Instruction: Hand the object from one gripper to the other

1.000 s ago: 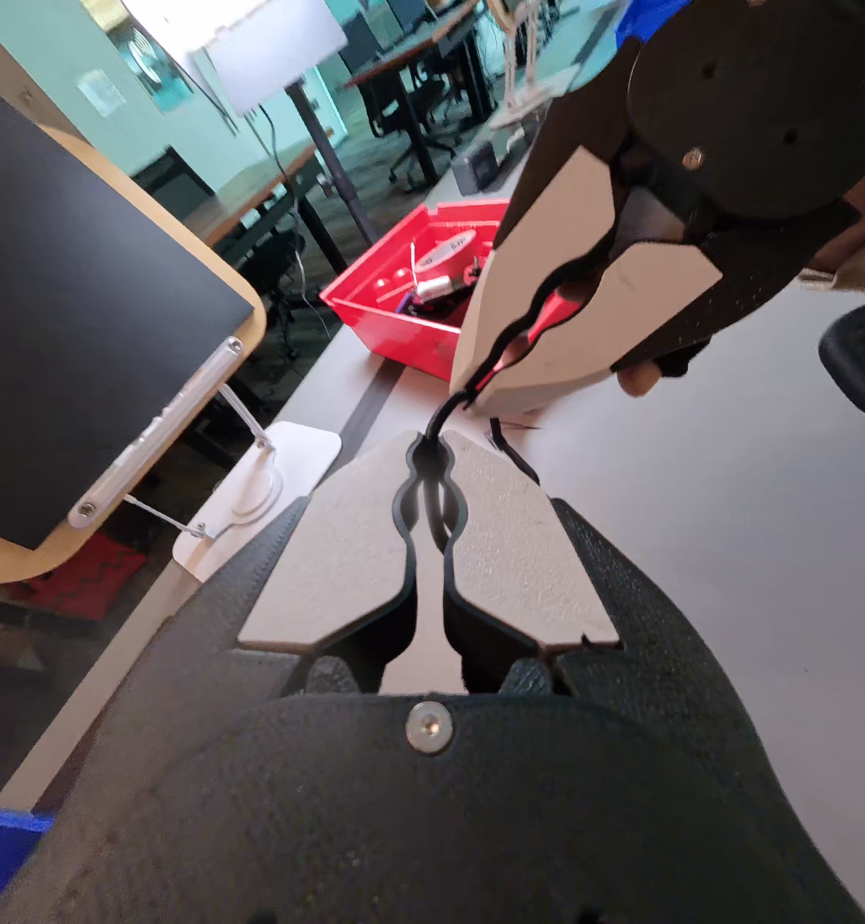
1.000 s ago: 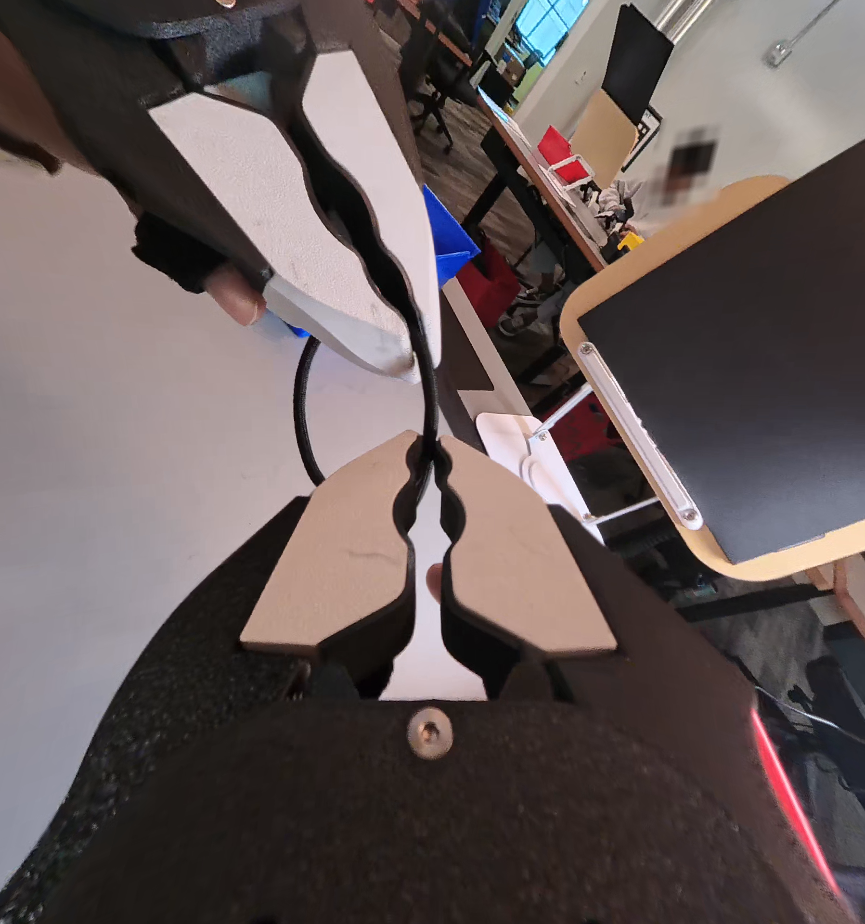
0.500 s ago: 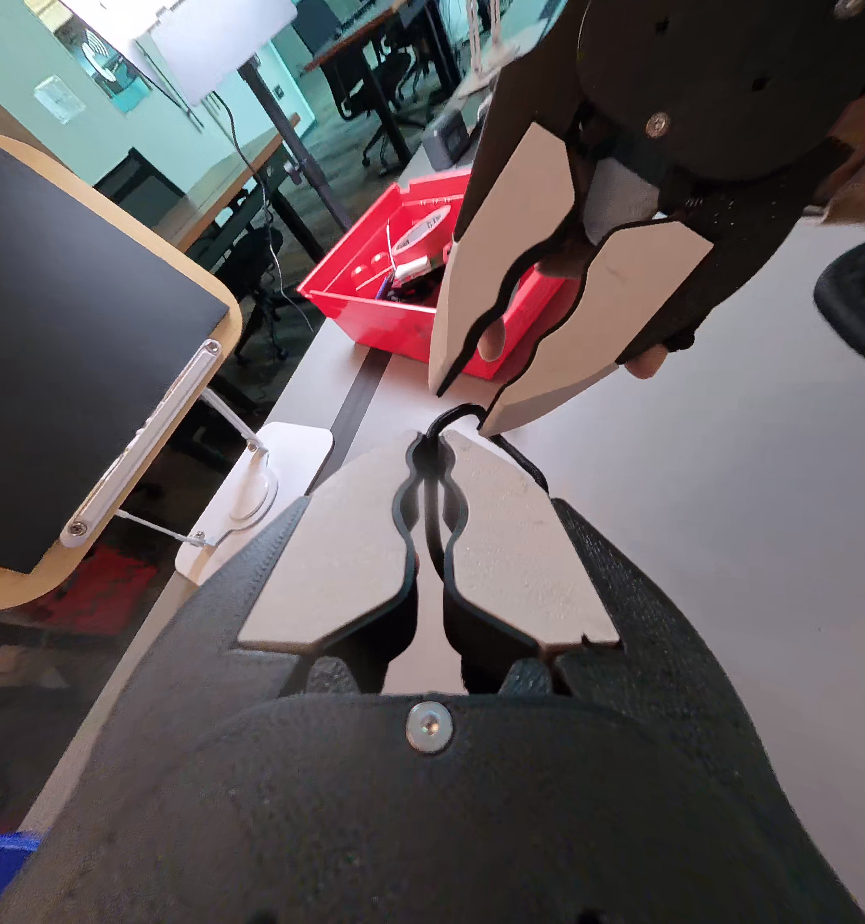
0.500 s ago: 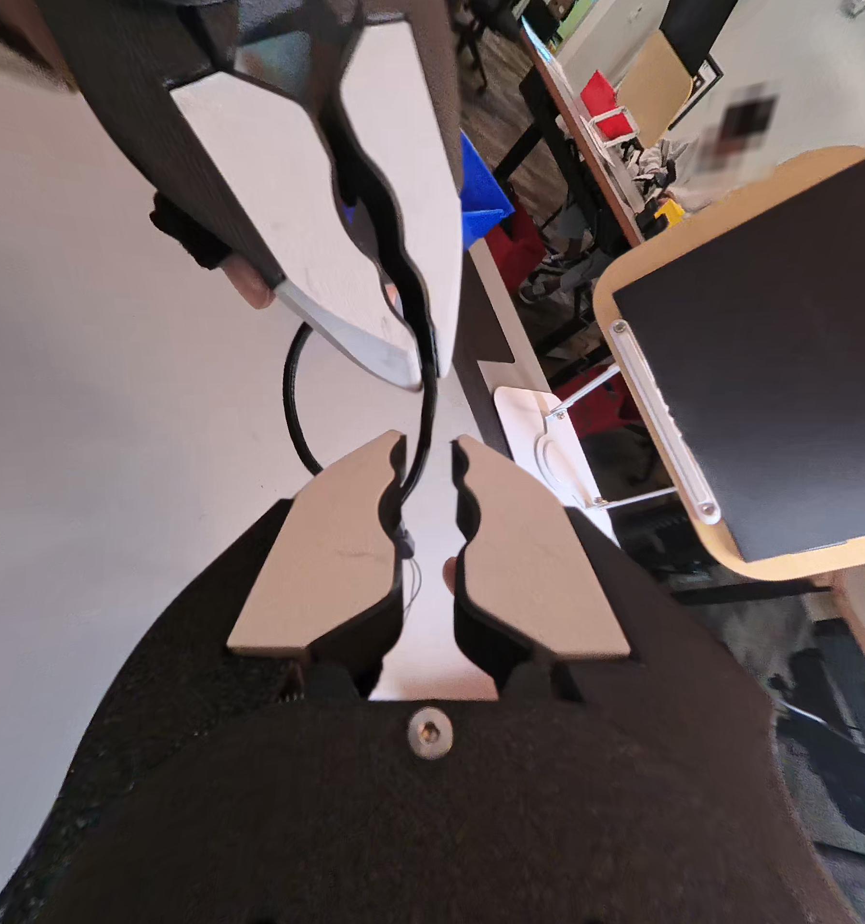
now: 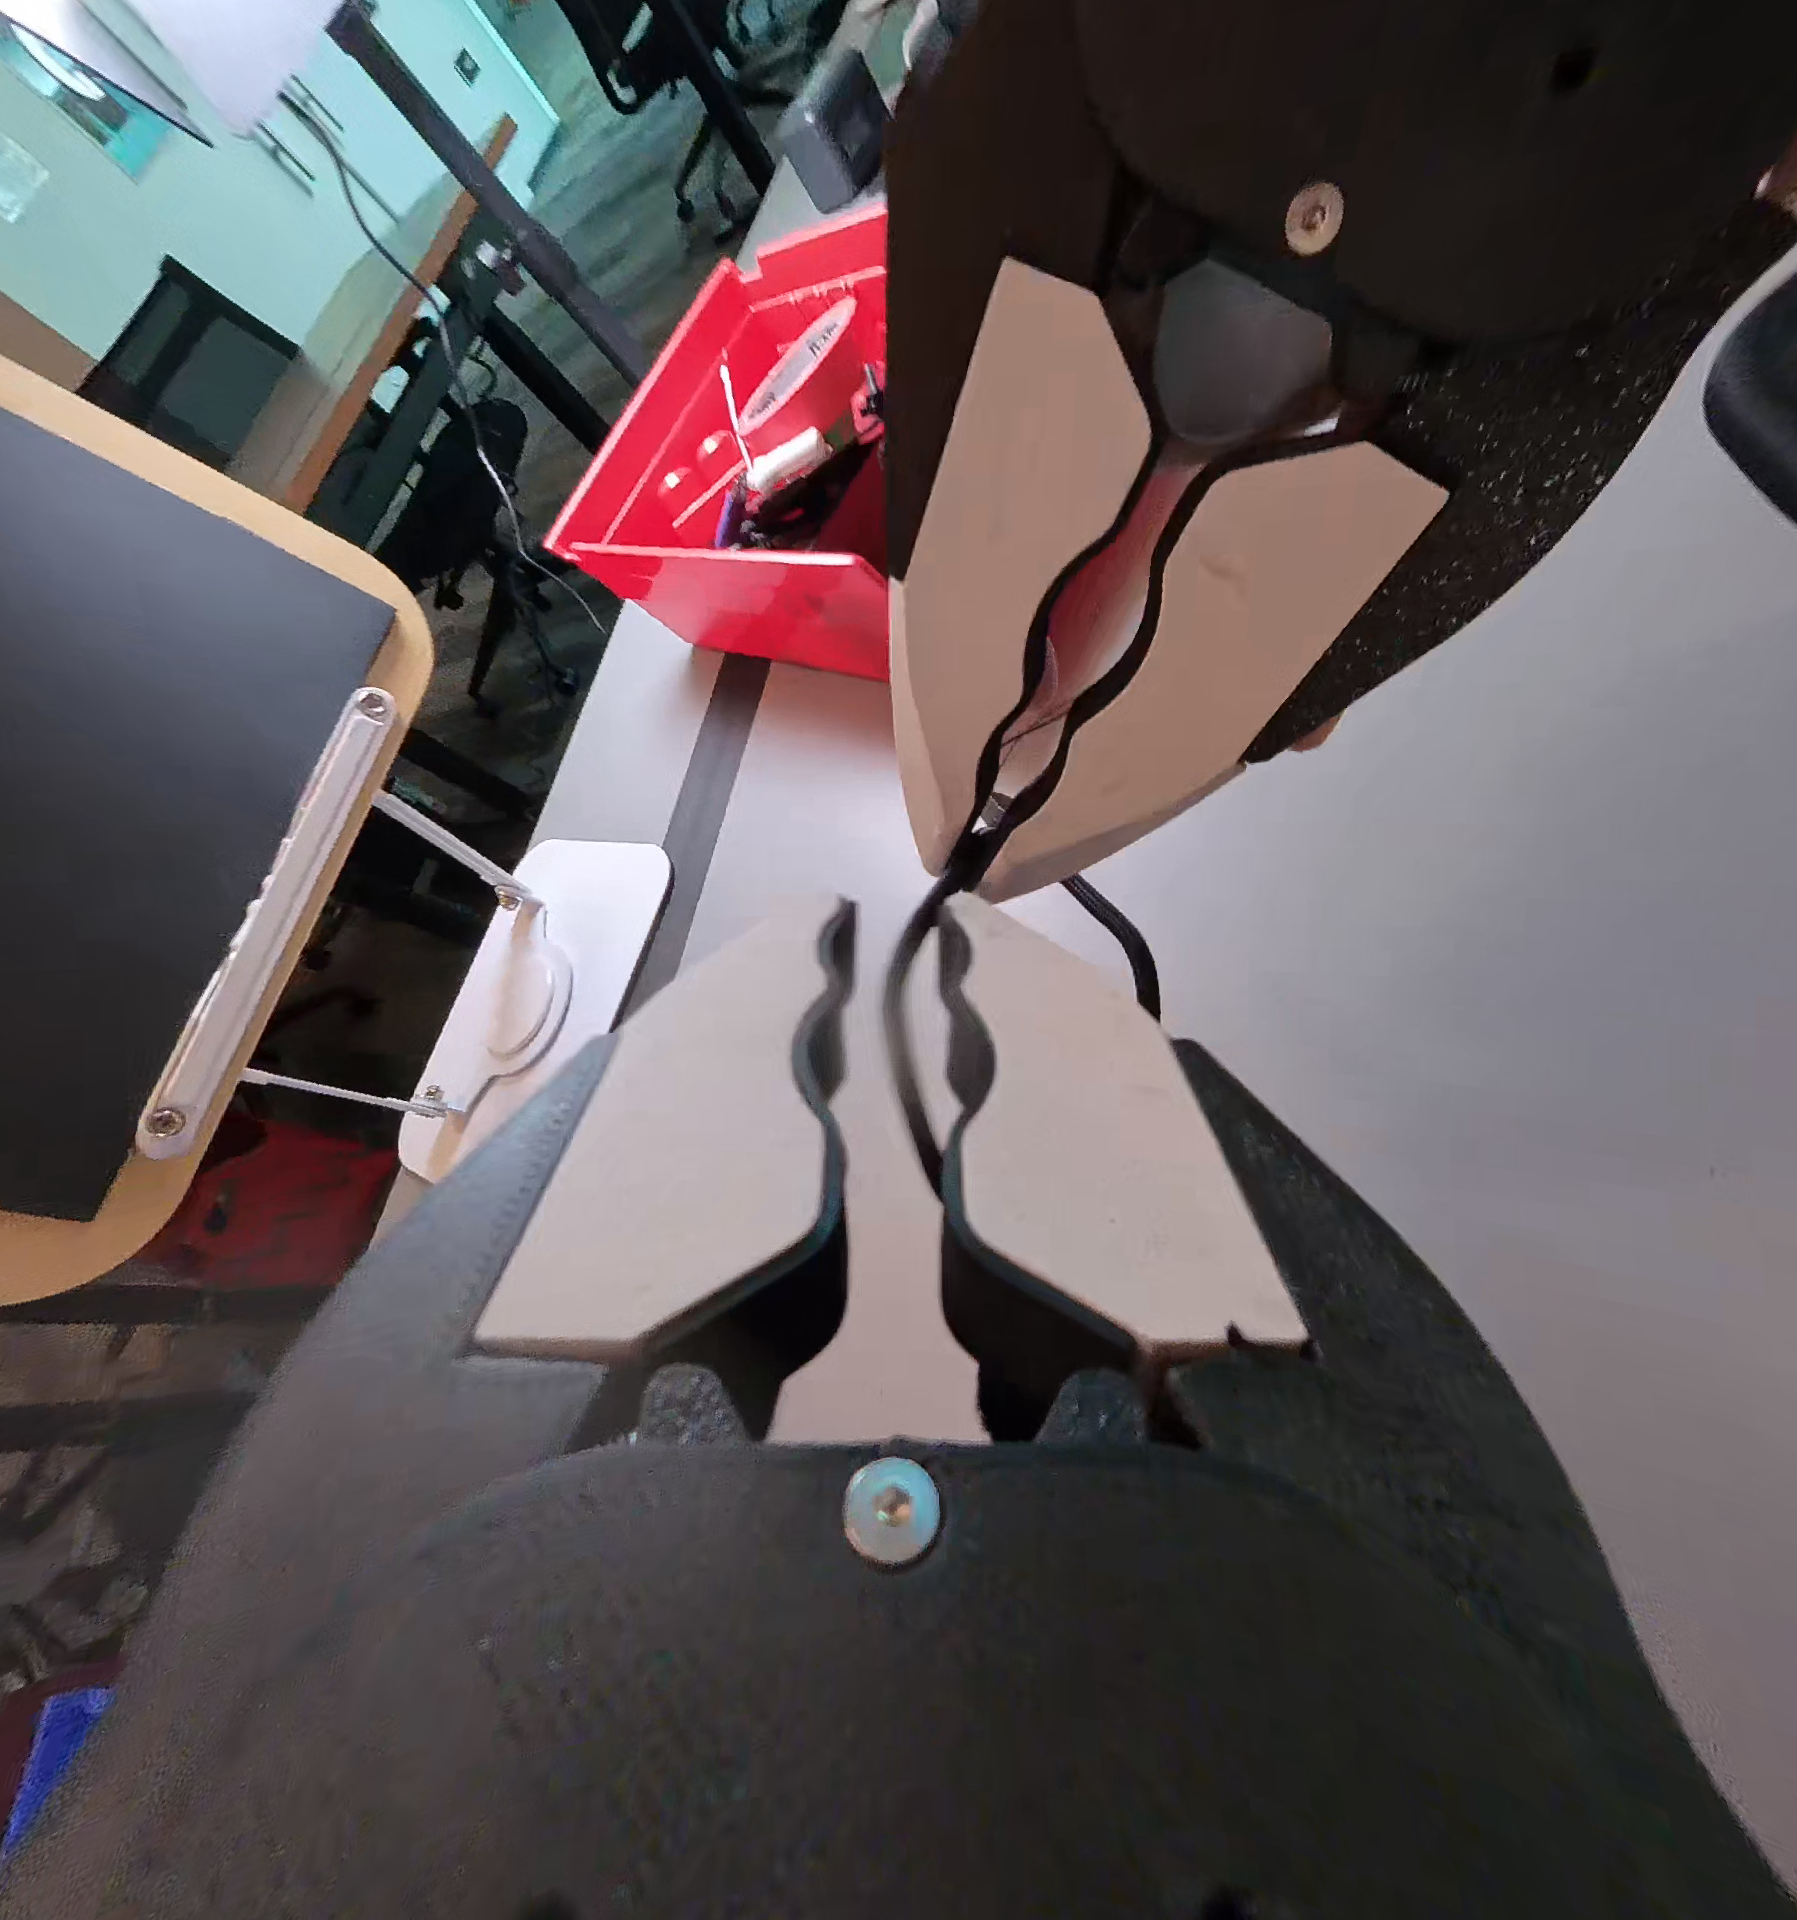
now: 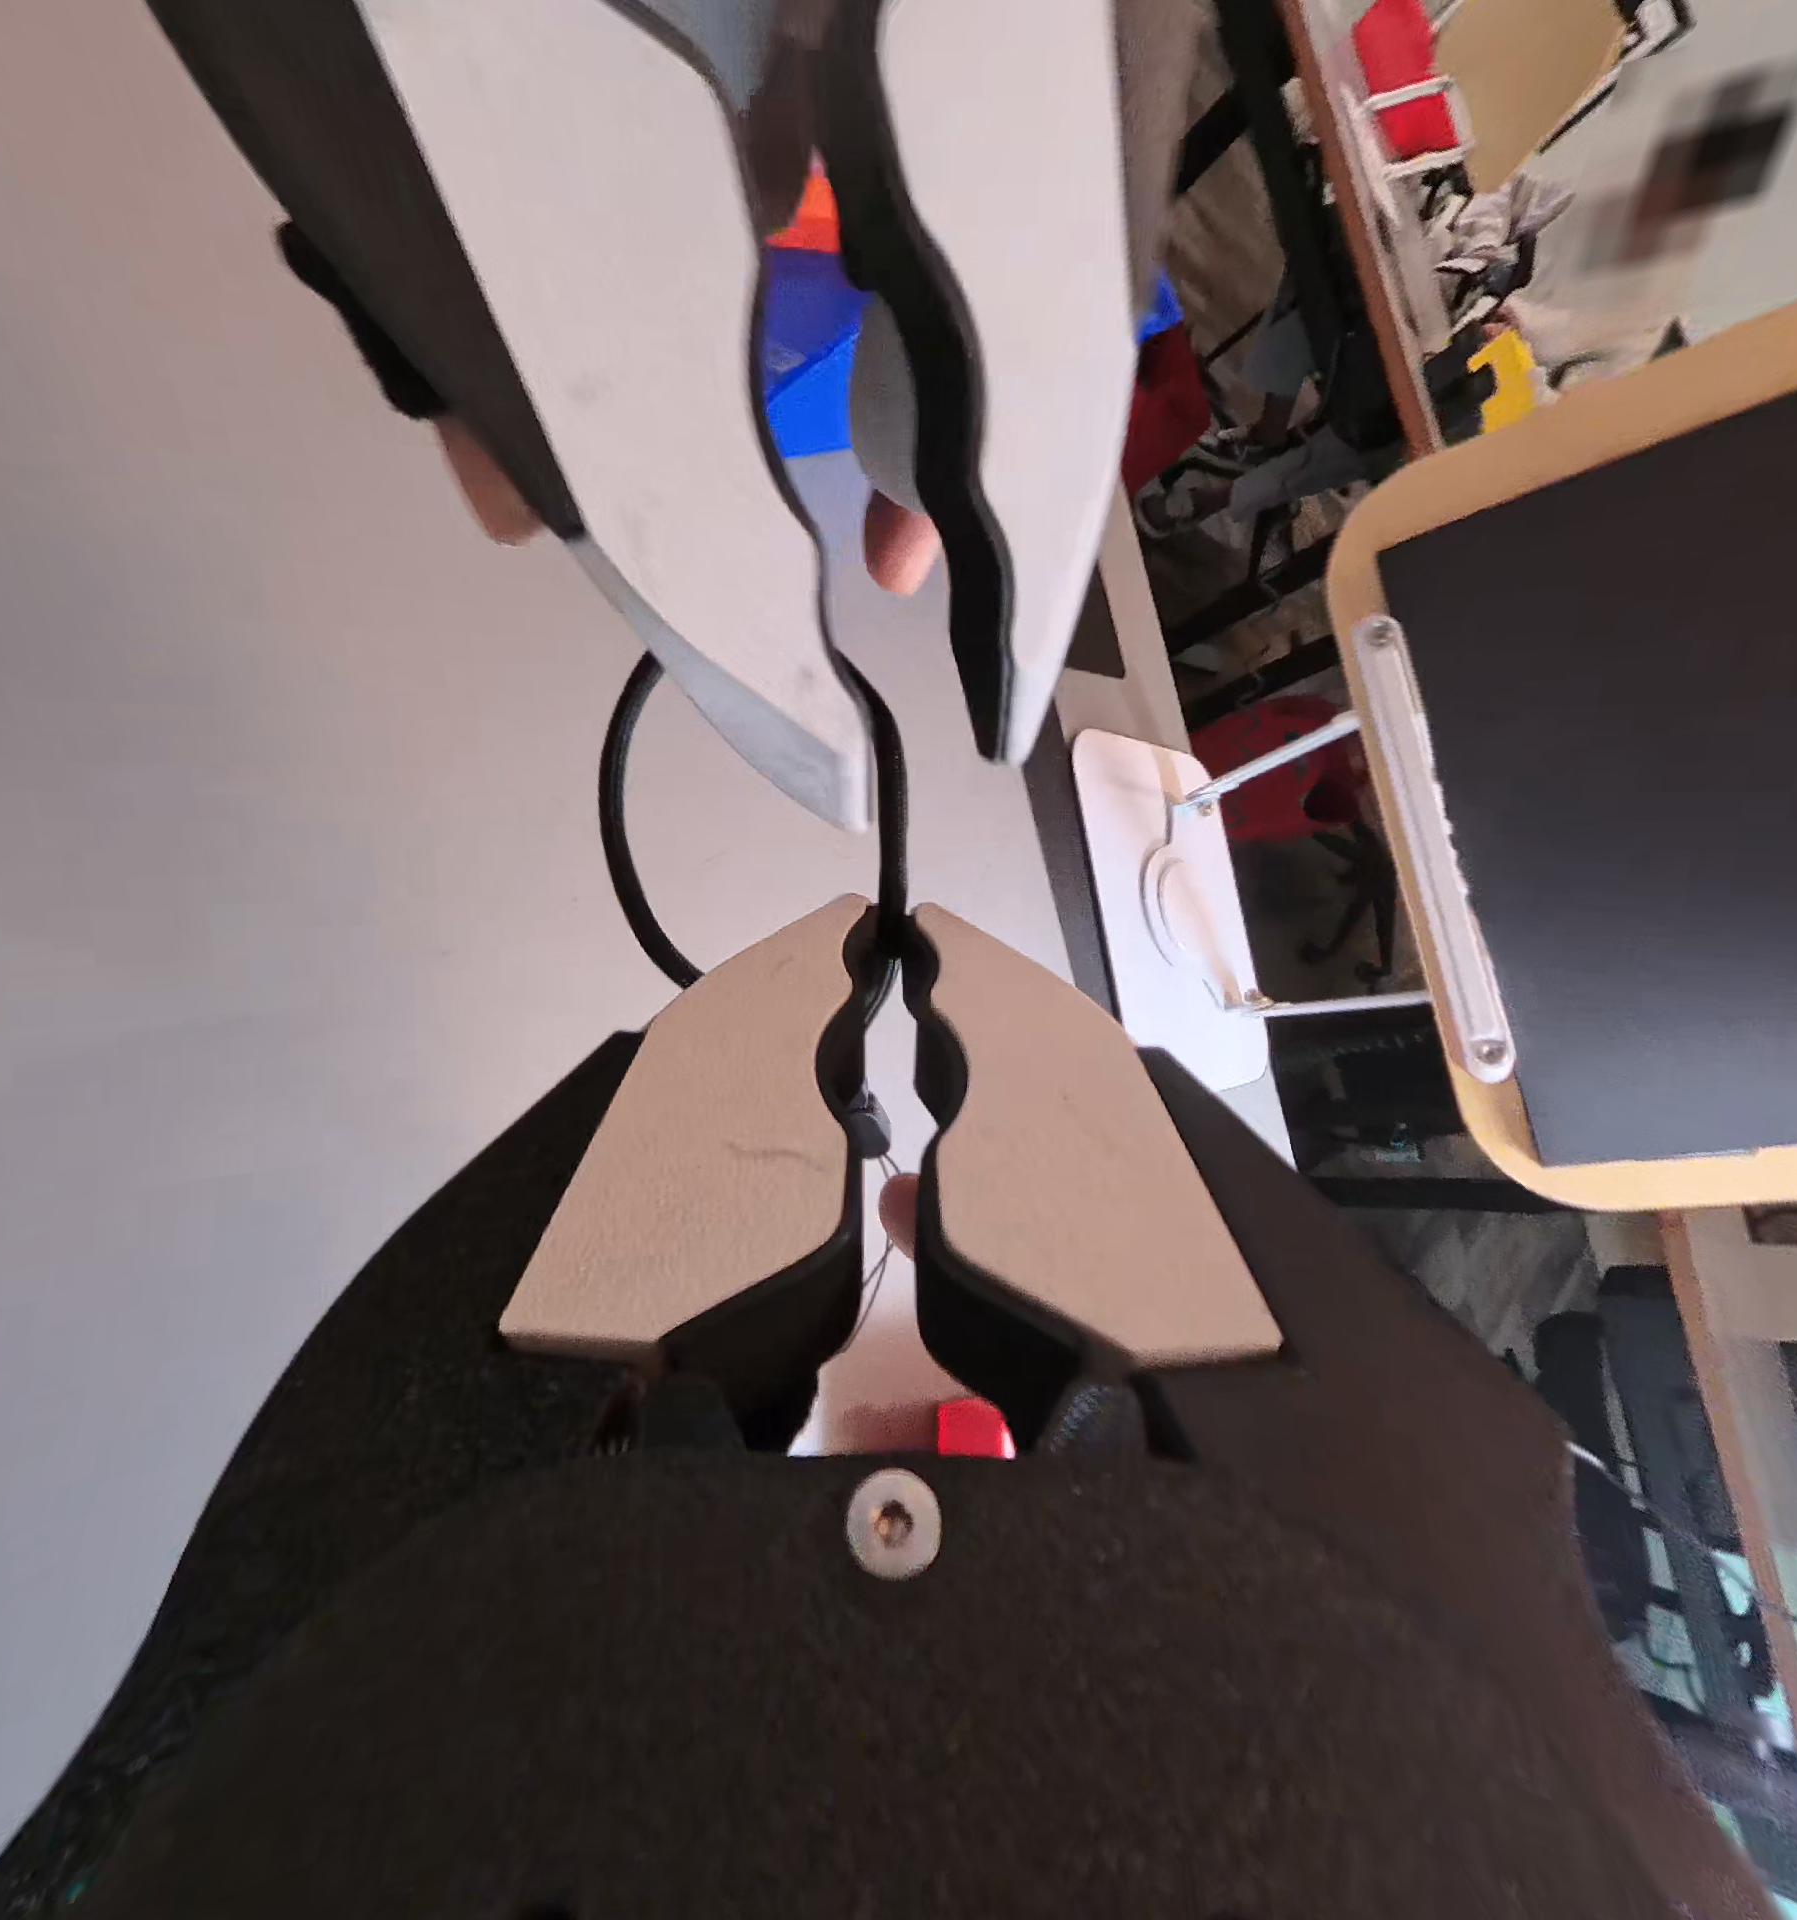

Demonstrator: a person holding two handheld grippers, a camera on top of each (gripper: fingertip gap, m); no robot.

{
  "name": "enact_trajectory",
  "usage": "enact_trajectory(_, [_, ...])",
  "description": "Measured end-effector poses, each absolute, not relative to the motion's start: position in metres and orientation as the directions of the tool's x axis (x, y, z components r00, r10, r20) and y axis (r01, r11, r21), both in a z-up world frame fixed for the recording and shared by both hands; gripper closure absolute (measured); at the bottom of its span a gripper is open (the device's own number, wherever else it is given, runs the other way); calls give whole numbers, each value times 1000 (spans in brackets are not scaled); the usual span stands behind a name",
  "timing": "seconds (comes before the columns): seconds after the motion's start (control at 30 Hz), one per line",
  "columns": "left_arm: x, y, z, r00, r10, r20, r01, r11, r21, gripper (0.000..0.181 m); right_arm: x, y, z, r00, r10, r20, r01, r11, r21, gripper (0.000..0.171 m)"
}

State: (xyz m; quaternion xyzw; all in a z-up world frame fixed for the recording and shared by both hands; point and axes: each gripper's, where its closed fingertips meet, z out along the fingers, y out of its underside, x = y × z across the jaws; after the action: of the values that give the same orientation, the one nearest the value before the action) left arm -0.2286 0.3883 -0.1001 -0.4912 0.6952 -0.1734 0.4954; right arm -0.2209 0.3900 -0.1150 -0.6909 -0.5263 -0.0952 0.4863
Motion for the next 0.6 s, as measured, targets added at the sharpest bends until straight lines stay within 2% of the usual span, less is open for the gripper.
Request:
enact_trajectory(0.1, [-231,388,-106,-59,-849,-525,-525,474,-707,181,-226,388,-113,419,631,653,820,47,-571,168])
enact_trajectory(0.27, [-236,390,-84,-15,-874,-486,-448,440,-778,181,-222,386,-86,514,627,586,695,96,-712,168])
enact_trajectory(0.37, [-240,391,-77,-2,-856,-517,-431,467,-772,181,-220,386,-84,520,628,579,686,97,-721,168])
enact_trajectory(0.43, [-240,390,-76,-1,-843,-539,-439,484,-757,156,-220,386,-88,498,629,597,710,99,-697,168])
enact_trajectory(0.5, [-238,387,-87,-37,-833,-553,-478,500,-722,150,-225,384,-94,467,638,612,733,107,-672,168])
enact_trajectory(0.57, [-236,389,-97,-61,-808,-586,-510,530,-677,159,-232,381,-98,439,655,615,744,119,-658,168])
enact_trajectory(0.6, [-234,389,-99,-64,-795,-603,-512,545,-664,174,-235,379,-101,421,666,615,753,122,-647,168])
